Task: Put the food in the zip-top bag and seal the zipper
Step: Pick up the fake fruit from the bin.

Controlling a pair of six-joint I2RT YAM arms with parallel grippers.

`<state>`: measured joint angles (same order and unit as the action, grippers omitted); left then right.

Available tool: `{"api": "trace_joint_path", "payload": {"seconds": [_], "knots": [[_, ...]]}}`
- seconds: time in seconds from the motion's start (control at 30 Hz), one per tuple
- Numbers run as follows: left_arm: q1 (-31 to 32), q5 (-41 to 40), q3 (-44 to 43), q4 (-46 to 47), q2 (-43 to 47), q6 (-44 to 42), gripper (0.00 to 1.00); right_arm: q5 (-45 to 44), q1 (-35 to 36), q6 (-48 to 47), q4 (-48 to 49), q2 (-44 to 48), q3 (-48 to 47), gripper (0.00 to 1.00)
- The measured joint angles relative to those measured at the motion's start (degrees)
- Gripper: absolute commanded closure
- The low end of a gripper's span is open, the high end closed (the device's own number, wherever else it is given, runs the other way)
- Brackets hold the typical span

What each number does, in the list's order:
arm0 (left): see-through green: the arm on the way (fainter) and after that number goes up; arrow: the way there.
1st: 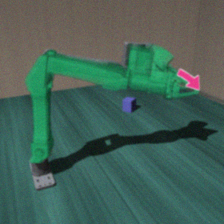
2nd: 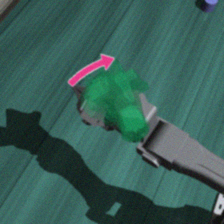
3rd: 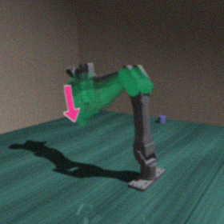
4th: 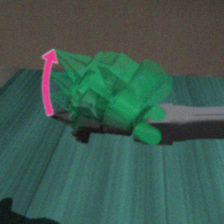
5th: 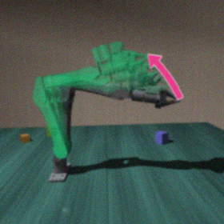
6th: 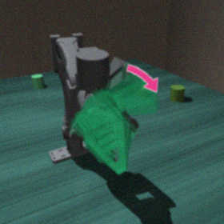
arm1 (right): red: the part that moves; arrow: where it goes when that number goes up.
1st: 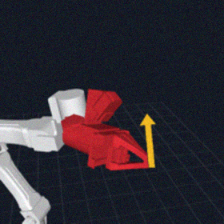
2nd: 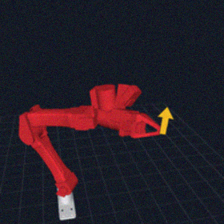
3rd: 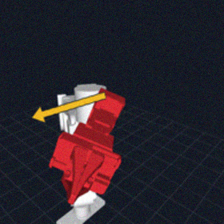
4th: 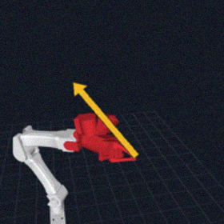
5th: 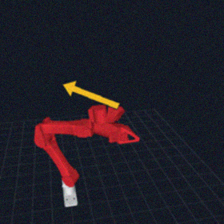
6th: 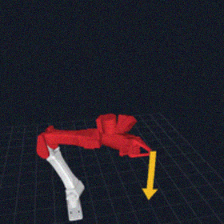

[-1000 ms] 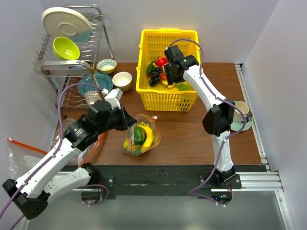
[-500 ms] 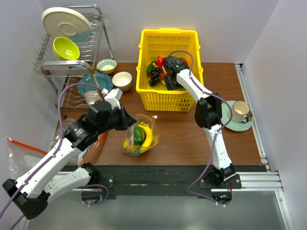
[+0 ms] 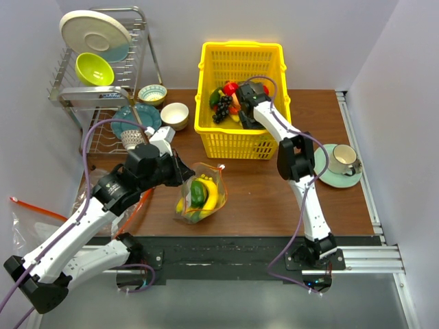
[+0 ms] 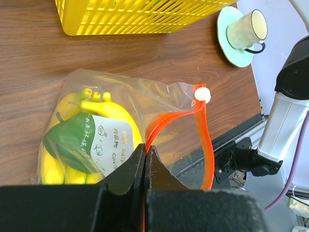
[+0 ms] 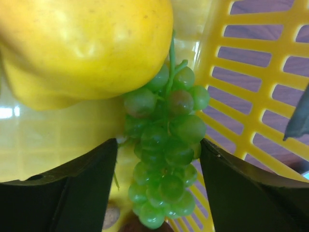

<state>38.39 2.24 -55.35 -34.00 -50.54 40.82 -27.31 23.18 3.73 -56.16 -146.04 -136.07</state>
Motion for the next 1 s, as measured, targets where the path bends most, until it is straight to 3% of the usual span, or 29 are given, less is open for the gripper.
{"api": "trace_joint_path", "payload": {"seconds": [0.1,0.37,0.5,0.77,1.0], "knots": [[0.0,-0.02,0.0,-0.04,-0.07,0.04,1.0,0.13,-0.28,-0.33,-0.46,-0.22,-0.48,0.63],[0.0,-0.94,0.0,-0.48,-0.07,0.11,1.0,8.7,-1.07,0.63,-1.86,2.73,-1.7,0.84],[0.0,-1.09,0.0,-0.48,-0.07,0.13,1.0,16.09,-1.01,1.86,-1.81,10.69,-0.39,0.92],[0.0,-1.25,-0.26,-1.36,-0.02,0.13,1.0,28.33,-0.7,5.95,2.45,31.45,0.37,0.97],[0.0,-1.38,-0.48,-1.79,0.48,0.11,1.0,40.0,-0.7,10.16,4.76,38.66,2.32,0.99]]}}
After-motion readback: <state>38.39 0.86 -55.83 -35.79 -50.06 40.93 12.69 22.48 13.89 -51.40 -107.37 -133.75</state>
